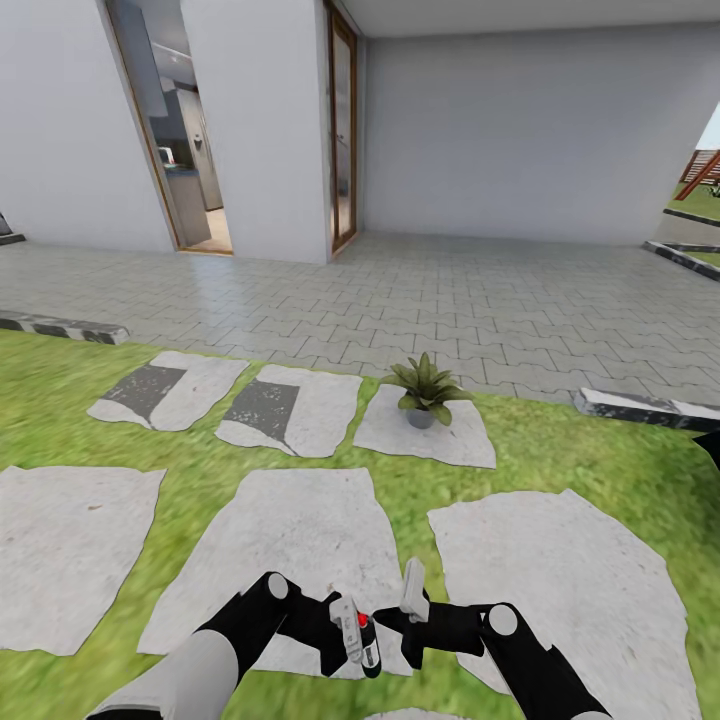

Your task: Pick up the pesticide atomizer in the garden and spray insectifuge to fully cover both potted plants in the garden.

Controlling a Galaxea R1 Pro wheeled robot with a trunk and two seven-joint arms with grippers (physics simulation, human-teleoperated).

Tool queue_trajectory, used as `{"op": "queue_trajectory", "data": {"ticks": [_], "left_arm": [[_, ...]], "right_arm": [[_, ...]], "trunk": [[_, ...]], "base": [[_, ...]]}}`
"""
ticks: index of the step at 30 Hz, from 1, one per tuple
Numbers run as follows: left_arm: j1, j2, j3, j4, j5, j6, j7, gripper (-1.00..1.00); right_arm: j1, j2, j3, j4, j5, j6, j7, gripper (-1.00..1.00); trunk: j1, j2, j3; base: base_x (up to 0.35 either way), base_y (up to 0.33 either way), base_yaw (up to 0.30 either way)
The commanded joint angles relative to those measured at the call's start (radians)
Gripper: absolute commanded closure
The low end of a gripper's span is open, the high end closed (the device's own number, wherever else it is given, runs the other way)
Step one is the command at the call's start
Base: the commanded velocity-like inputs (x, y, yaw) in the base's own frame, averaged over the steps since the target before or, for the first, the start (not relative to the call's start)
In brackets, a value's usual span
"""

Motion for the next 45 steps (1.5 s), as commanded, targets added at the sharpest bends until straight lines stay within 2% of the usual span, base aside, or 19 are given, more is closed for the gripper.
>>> {"op": "queue_trajectory", "data": {"ticks": [1,8,15,21,28,32,40,45], "left_arm": [[0.0,-0.001,0.004,-0.001,-0.01,-0.01,-0.002,1.0],[-0.001,-0.001,0.004,-0.001,-0.009,-0.011,-0.017,1.0],[-0.002,-0.001,0.003,-0.003,0.048,-0.028,-0.025,1.0],[-0.002,-0.001,0.002,-0.002,0.051,-0.037,-0.025,1.0],[-0.004,0.002,-0.005,-0.001,0.038,-0.031,-0.022,1.0],[-0.005,0.045,-0.005,-0.001,0.037,-0.028,-0.022,1.0],[0.003,0.114,-0.007,-0.001,0.02,-0.028,-0.02,1.0],[0.008,0.178,-0.008,-0.001,0.018,-0.03,-0.019,1.0]], "right_arm": [[0.0,0.0,-0.001,-0.001,0.008,-0.005,0.0,1.0],[0.0,-0.001,-0.001,-0.001,0.01,-0.005,0.0,1.0],[0.0,-0.001,-0.001,-0.001,0.01,-0.005,0.0,1.0],[0.0,-0.001,-0.001,-0.001,0.01,-0.005,0.0,1.0],[0.0,-0.001,-0.001,-0.001,0.01,-0.005,0.0,1.0],[0.0,-0.001,-0.001,-0.001,0.01,-0.005,0.0,1.0],[0.0,-0.001,-0.001,-0.001,0.01,-0.006,0.0,1.0],[0.0,-0.002,-0.002,-0.001,0.01,-0.007,0.0,1.0]], "trunk": [[0.0,0.0,-0.001],[0.0,0.0,-0.001],[0.0,0.0,-0.001],[0.0,0.0,-0.001],[0.0,0.0,-0.001],[0.0,0.0,-0.001],[0.0,0.0,-0.001],[0.0,0.0,-0.001]], "base": [[0.0,0.0,0.0],[0.0,0.0,0.0],[0.0,0.0,0.0],[0.0,0.0,0.0],[0.0,0.0,0.0],[0.0,0.0,0.0],[0.0,0.0,0.0],[0.0,0.0,0.0]]}}
